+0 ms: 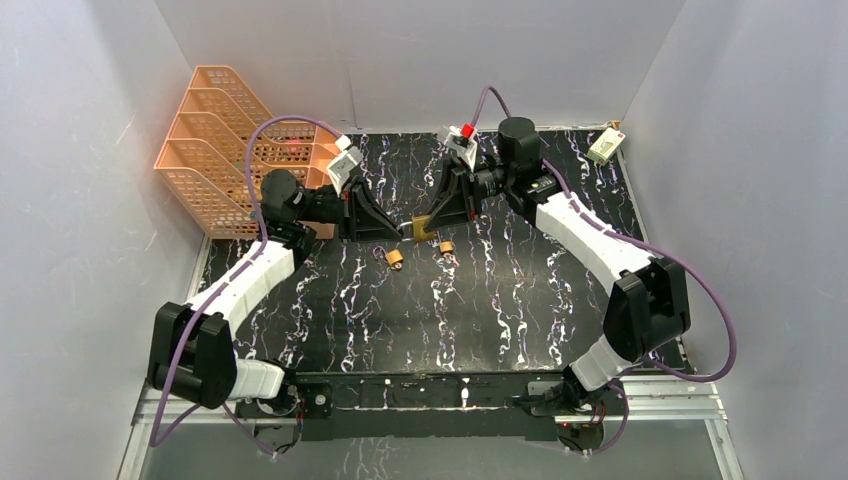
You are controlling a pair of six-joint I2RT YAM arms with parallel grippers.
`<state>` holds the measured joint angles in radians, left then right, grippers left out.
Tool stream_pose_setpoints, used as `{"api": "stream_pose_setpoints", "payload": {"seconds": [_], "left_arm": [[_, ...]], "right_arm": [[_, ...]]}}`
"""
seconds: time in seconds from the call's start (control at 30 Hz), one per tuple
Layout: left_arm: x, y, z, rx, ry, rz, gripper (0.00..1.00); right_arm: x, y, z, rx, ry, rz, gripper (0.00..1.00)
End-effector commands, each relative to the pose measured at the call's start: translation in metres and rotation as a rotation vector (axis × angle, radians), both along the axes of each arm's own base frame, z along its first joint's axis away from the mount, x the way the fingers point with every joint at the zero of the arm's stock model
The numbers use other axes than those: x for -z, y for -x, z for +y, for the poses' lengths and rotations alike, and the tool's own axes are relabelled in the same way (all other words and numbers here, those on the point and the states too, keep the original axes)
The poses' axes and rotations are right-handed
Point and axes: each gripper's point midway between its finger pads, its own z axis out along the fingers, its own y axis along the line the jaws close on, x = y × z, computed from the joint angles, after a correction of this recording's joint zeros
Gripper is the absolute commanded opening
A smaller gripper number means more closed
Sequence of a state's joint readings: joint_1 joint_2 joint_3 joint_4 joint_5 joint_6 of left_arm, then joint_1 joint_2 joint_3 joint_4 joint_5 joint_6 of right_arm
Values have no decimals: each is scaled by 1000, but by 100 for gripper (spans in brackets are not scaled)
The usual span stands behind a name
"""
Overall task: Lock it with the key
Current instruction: Lock the lock.
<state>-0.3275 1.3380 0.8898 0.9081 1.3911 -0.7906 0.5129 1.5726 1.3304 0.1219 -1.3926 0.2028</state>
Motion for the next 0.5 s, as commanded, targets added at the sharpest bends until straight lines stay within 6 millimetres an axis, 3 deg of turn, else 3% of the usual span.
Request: {"api": "stream_pose_setpoints", "payload": {"seconds": [0.0, 0.47], "left_arm": [[-20, -21, -26, -107, 84, -60, 0], [-4, -27, -28, -166, 86, -23, 0]], "right_arm": [[-22, 26, 47, -35, -89, -137, 0], [-26, 34, 64, -66, -104, -137, 0]]}}
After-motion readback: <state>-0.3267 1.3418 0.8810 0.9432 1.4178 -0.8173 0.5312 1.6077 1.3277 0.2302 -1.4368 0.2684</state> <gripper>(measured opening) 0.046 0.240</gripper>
